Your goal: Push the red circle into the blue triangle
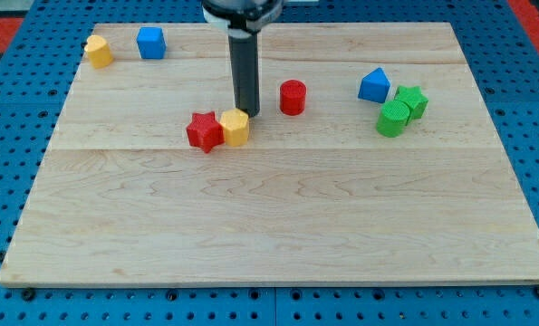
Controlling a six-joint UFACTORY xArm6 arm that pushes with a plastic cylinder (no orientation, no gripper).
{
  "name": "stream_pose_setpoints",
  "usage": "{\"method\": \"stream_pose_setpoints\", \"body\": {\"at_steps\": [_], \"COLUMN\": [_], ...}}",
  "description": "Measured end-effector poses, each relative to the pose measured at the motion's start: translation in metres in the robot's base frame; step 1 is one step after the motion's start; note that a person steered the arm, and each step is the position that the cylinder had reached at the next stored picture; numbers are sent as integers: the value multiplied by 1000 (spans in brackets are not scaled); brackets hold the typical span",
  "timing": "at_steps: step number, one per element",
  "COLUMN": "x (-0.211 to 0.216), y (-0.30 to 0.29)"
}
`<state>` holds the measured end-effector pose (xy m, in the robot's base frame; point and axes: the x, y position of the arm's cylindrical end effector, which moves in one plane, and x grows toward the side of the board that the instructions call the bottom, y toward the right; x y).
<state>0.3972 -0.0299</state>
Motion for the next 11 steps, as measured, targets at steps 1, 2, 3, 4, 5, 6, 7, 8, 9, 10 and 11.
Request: {"method": "stream_pose_setpoints", "body": {"at_steps": [1,2,3,4,5,6,7,8,9,10,11], "x": [37,76,89,20,7,-23,-53,-53,-16,81,99], "y": [4,52,23,-5,8,38,28,63,116,89,9]}}
